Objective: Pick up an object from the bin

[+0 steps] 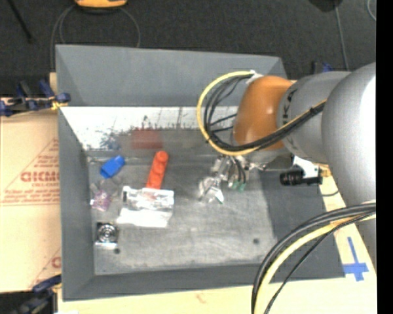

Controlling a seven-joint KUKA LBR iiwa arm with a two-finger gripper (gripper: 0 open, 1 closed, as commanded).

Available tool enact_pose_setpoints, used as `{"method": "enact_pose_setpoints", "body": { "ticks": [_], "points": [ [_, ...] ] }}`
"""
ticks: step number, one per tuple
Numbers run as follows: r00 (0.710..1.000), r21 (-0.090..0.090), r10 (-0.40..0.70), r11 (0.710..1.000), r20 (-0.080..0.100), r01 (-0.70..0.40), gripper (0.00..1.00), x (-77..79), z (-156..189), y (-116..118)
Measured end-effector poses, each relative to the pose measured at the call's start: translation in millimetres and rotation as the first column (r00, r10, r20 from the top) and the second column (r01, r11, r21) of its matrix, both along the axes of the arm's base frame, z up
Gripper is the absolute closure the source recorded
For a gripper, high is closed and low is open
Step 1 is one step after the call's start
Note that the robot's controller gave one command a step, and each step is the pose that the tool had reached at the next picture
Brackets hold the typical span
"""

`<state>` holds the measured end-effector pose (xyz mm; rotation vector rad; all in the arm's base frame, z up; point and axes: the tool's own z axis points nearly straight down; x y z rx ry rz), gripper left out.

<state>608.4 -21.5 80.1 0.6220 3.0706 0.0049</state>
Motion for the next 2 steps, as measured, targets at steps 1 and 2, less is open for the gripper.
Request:
{"method": "enact_pose_setpoints", "body": {
  "ticks": [1,2],
  "points": [
    [1.000,-0.002,0.006,1.000,-0.002,-0.006,1.00,1.9,20.5,-0.9],
    [1.000,-0.002,0.010,1.000,-0.002,-0.010,1.00,3.4,36.7,-1.8]
  ]
}}
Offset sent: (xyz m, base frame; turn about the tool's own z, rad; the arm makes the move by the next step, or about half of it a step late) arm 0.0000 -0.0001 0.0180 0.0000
